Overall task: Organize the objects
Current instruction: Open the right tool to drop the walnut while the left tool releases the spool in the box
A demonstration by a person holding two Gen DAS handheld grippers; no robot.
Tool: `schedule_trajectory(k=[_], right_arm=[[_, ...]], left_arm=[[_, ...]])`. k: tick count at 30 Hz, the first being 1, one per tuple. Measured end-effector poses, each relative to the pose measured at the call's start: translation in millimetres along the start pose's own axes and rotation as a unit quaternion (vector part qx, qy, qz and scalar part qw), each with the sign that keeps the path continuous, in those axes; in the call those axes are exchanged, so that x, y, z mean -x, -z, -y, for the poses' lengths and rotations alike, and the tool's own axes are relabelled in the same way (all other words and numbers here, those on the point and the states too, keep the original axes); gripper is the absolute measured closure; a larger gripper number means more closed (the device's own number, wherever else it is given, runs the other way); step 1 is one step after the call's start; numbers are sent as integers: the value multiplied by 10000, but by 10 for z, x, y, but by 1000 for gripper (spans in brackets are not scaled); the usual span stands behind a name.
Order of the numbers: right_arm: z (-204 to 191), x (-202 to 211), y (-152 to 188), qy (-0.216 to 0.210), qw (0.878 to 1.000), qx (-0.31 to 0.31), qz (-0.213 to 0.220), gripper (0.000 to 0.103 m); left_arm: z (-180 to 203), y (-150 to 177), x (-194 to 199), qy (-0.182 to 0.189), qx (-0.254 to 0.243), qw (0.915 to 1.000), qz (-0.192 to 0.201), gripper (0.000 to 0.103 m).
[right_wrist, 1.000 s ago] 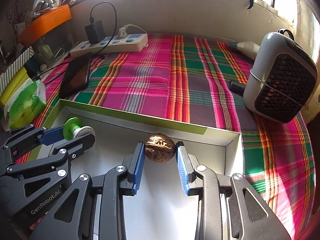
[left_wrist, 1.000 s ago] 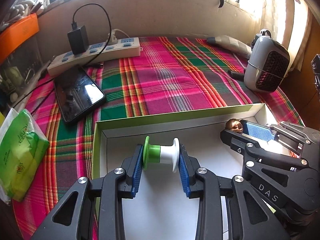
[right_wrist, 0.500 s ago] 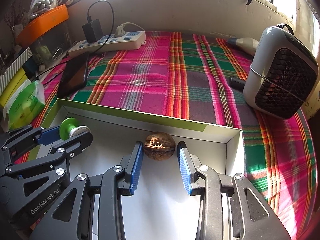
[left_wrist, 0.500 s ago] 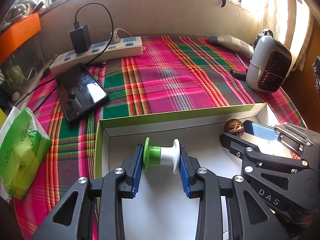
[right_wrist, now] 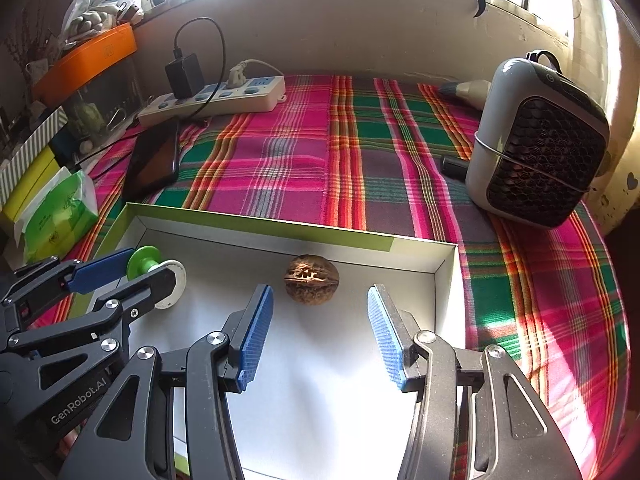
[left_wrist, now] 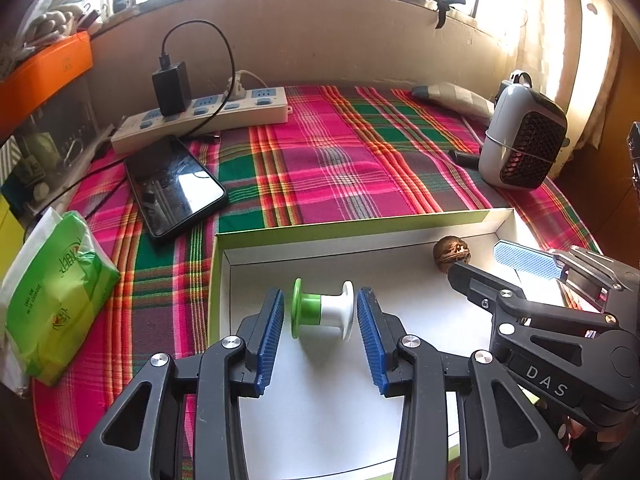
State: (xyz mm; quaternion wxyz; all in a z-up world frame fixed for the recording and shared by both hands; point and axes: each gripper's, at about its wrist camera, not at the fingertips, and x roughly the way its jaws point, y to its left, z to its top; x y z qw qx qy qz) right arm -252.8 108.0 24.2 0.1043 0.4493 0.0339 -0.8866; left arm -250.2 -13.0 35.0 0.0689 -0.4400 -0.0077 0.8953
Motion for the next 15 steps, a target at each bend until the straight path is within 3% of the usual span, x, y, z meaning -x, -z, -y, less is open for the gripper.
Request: schedule_trajectory(k=[15], right_arm=[[47,384,221,-63,9994,-167,306,52]], left_arm=[[-75,254,433,-56,32,9993,368,67]])
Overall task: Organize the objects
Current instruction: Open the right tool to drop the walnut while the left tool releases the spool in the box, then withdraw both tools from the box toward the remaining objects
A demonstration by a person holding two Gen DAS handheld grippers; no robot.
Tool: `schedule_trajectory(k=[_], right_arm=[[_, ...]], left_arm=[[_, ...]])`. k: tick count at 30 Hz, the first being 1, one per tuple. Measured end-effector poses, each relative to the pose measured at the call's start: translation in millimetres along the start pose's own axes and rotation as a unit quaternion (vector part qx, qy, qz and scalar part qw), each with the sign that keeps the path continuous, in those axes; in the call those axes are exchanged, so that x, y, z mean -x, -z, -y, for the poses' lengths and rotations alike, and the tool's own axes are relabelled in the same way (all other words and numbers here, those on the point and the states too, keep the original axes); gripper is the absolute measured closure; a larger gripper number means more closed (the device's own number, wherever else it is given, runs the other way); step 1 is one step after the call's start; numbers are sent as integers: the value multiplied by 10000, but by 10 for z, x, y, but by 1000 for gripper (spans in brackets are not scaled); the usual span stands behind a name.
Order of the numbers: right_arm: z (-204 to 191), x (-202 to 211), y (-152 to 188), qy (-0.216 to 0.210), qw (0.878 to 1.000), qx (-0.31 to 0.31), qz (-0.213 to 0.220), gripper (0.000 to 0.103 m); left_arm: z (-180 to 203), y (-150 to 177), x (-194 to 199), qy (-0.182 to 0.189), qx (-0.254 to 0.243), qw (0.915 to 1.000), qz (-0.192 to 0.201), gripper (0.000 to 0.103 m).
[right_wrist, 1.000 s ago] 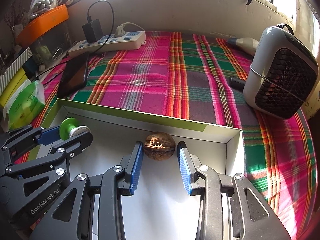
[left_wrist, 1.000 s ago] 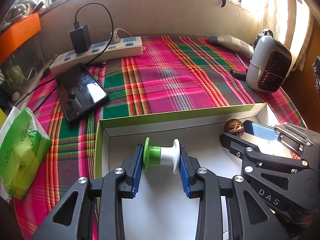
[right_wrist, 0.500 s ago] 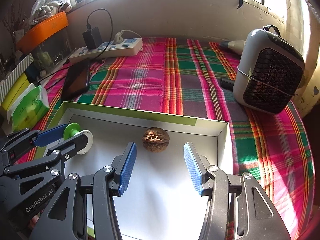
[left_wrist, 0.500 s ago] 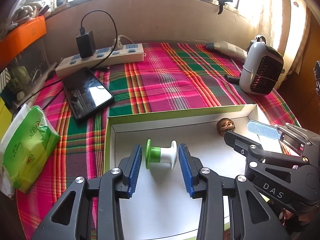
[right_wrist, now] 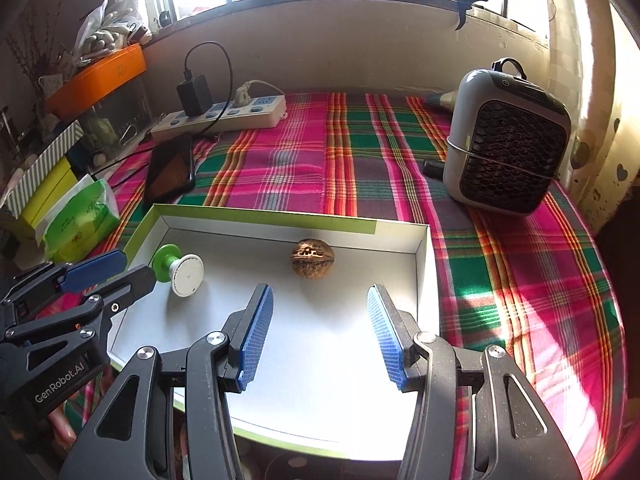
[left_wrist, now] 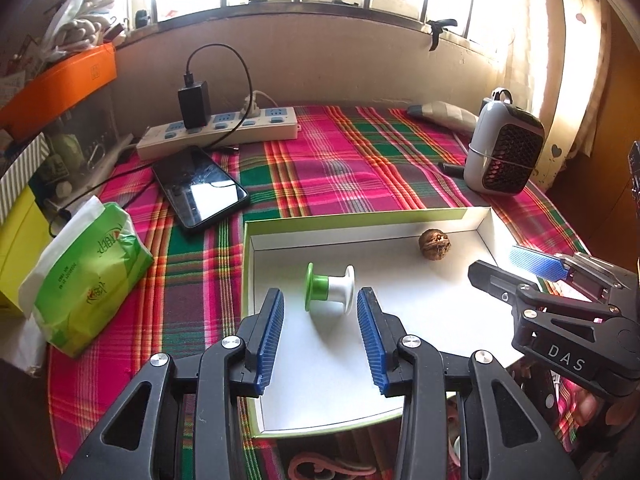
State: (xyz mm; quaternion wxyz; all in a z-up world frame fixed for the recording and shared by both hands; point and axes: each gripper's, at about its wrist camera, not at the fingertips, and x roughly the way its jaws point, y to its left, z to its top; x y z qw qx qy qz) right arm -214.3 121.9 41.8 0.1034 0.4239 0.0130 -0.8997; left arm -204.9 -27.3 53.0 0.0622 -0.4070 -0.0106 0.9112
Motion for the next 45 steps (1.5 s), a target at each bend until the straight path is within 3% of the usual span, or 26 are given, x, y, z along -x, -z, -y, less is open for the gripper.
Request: schedule_trajectory(k=[16,26,45], right_arm=[[164,458,384,95,9991,-180,371,52],[345,677,724,244,9978,-293,547,52],[297,717,1138,-62,9990,-266,350,52]], left_arm=[[-261,445,398,22,417,9991,103,66],[-270,775,439,120,578,9981,-194,66],[-238,949,418,399,724,9959,-380,64]])
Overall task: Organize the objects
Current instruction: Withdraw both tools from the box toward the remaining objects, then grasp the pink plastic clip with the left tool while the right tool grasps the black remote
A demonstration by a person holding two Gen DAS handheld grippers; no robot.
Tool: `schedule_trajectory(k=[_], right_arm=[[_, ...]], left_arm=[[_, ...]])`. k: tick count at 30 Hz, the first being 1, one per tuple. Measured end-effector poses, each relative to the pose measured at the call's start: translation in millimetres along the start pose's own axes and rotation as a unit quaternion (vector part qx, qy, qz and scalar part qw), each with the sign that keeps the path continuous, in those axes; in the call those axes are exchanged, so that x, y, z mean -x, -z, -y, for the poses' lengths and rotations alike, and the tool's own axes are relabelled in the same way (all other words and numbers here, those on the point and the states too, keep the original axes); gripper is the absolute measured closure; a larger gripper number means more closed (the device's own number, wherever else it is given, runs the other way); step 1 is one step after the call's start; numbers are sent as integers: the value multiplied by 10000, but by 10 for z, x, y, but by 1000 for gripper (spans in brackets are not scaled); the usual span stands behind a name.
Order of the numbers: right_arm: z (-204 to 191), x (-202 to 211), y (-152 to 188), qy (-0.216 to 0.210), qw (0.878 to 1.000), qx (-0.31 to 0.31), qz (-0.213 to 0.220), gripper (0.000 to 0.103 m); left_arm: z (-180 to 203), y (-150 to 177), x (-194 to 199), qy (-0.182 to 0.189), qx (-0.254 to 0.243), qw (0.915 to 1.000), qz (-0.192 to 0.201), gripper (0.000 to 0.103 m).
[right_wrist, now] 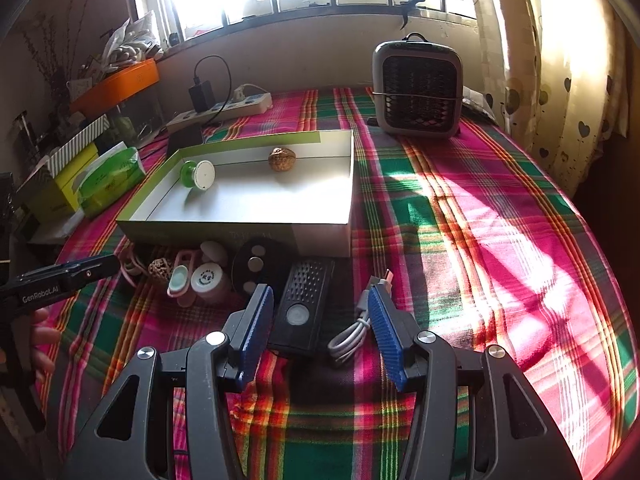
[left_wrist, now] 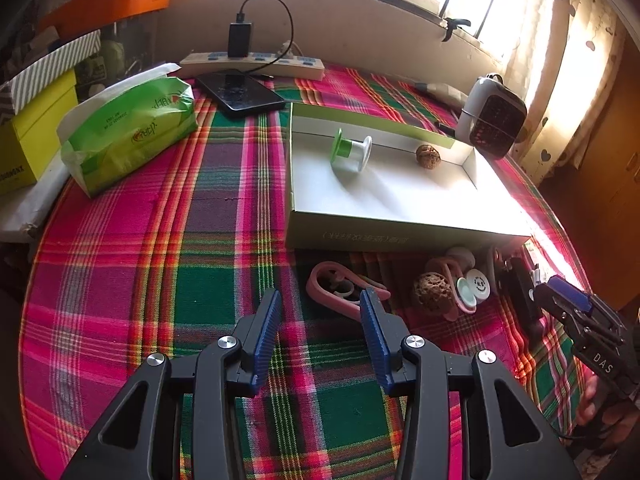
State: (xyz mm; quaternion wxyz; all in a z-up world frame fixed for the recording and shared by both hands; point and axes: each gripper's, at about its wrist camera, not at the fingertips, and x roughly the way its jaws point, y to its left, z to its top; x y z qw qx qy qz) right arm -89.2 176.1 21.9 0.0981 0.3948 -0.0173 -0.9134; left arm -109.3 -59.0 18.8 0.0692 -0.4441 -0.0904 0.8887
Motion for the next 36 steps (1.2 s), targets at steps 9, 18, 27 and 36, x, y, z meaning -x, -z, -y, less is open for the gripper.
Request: schedule_trajectory(k=[9,18,27,36], right_arm=[[-71,-148,36,-36,9997,102,-233,52],[-115,-210,42,3,9992,236,-313,52],[-140,-219,42,-20,9990,310,-323,63],[-134,-211,42,-61,9991,291,-308,70]], left_arm=[[69,9,-56,60,-51,9999,-96,64],[112,8,-99,25,-44,9998,-173,63],[57,27,-61,-259,-132,9994,-202,63],[-93,81,-3,-564,-83,9982,-199,63]])
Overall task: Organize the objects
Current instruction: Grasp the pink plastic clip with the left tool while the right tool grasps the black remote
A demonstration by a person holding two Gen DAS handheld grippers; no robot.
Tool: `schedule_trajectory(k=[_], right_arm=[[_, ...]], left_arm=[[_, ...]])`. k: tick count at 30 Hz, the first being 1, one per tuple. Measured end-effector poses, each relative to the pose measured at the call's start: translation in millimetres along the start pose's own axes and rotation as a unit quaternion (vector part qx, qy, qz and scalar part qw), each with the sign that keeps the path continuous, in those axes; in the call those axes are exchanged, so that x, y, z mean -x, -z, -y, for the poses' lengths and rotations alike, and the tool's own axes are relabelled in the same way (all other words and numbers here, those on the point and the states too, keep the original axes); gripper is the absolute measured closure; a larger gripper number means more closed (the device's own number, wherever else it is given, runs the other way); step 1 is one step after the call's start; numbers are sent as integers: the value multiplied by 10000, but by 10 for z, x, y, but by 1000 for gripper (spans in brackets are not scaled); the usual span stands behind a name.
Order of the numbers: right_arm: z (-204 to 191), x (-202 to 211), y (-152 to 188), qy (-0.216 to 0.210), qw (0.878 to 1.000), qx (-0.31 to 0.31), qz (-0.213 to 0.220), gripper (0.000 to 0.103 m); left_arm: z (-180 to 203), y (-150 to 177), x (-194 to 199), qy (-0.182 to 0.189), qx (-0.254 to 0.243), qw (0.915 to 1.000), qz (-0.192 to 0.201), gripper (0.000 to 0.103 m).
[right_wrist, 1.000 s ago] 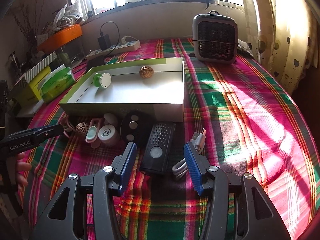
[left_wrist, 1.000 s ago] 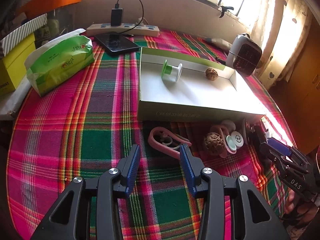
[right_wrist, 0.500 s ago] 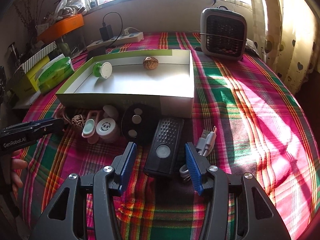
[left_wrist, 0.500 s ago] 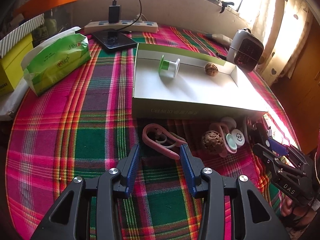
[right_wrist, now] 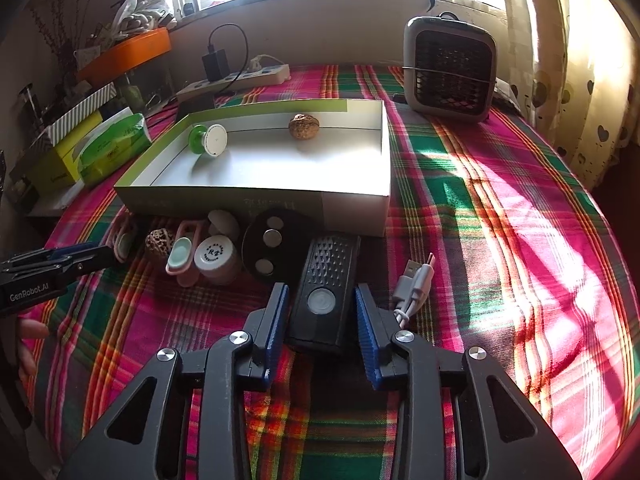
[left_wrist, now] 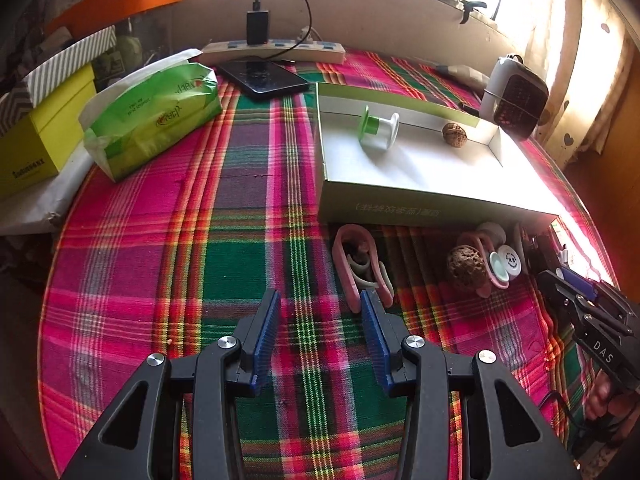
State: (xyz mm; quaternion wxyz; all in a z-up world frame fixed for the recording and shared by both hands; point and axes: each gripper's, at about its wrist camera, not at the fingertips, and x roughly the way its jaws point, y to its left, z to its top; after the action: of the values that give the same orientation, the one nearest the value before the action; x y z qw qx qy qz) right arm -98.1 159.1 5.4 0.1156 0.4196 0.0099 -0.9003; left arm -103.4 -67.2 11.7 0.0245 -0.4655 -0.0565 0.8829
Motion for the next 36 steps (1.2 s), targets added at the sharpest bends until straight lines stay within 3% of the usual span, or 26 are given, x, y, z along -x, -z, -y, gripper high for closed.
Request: schedule_trajectory(k=[5,10,18,36], right_arm=[[-3,-2,1,-2,10000,8,-3,71],[3,-26,0,-8,10000,-12,-55,71],[9,-37,-12,26,10000,13,-82,71],[3,-76,-55,133,9998,51,-106,71]], left_arm=[[-41,-7,33,-80,69,9999,60,63],[4,-12,85,471,85,9987,195,63],[118,-75,-95,151,-81,9998,46,63],[134,-158,-171,-3,-162,9998,143,64]])
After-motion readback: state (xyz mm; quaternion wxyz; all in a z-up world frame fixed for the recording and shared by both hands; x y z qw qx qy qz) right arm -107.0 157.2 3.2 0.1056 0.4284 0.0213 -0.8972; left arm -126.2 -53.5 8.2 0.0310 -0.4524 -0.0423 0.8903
